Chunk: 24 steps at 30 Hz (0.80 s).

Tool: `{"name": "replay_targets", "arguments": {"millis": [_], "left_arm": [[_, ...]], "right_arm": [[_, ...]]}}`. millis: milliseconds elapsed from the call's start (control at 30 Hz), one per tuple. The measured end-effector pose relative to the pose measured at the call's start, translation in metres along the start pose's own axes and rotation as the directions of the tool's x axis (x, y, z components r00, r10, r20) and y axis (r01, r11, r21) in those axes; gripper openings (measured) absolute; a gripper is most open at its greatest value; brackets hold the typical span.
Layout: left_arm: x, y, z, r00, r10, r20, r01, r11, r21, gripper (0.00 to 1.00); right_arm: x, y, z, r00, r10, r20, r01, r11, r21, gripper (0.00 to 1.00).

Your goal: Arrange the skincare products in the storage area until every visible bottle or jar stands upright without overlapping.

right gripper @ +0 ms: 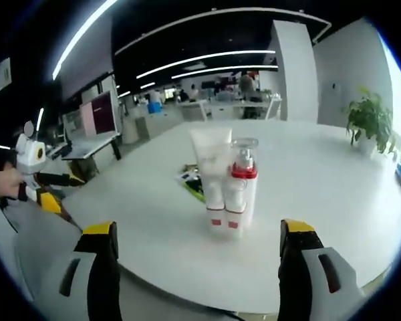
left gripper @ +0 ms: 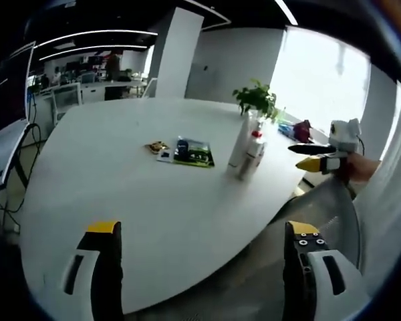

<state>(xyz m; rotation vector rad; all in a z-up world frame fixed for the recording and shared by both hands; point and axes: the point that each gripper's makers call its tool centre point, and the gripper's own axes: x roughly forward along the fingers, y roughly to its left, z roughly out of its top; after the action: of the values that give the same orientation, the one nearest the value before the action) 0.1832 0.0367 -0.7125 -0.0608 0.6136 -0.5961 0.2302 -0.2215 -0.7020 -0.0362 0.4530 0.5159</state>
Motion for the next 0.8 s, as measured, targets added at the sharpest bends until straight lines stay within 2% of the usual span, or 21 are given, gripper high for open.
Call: {"name": "replay_targets", "arguments": {"millis": [133, 233, 433, 600, 633, 700, 800], "left_arm": [[0.002, -0.001, 0.005, 1.0, 0.002, -0.011, -0.002, 1.0, 0.018, 0.94], [0.004, 0.0, 0.015, 1.0, 0.002, -0.007, -0.002, 0.999, 0.032, 0.93], [0.016, 0.003, 0.024, 1.0, -0.002, -0.02, 0.003, 0.999, 0.051, 0.93], [0.032, -0.004, 0.036, 0.998, -0.044, -0.034, 0.046, 0.997, 0.056, 0.94], [0.034, -0.004, 0.038, 0.998, -0.048, -0.035, 0.05, 0.997, 0.053, 0.94], [0.042, -0.01, 0.041, 0.995, -0.085, -0.048, 0.086, 0.996, -0.001, 0.93], [0.056, 0.0, 0.045, 0.995, -0.077, -0.058, 0.077, 0.997, -0.007, 0.97]], "right_arm": [[0.0, -0.001, -0.002, 1.0, 0.006, -0.003, -0.006, 1.0, 0.011, 1.0], [0.0, -0.003, -0.003, 1.0, 0.002, 0.0, -0.002, 1.0, 0.021, 1.0], [0.0, -0.005, -0.002, 1.0, 0.003, 0.012, -0.003, 0.999, 0.035, 1.0], [0.0, -0.001, 0.0, 1.0, 0.012, 0.018, -0.012, 0.999, 0.042, 1.0], [0.0, -0.001, 0.0, 1.0, 0.011, 0.017, -0.012, 0.999, 0.042, 1.0], [0.0, -0.002, 0.0, 1.0, 0.006, 0.016, -0.007, 0.999, 0.04, 1.0], [0.0, -0.002, -0.001, 1.0, 0.006, 0.011, -0.007, 0.999, 0.039, 1.0]]}}
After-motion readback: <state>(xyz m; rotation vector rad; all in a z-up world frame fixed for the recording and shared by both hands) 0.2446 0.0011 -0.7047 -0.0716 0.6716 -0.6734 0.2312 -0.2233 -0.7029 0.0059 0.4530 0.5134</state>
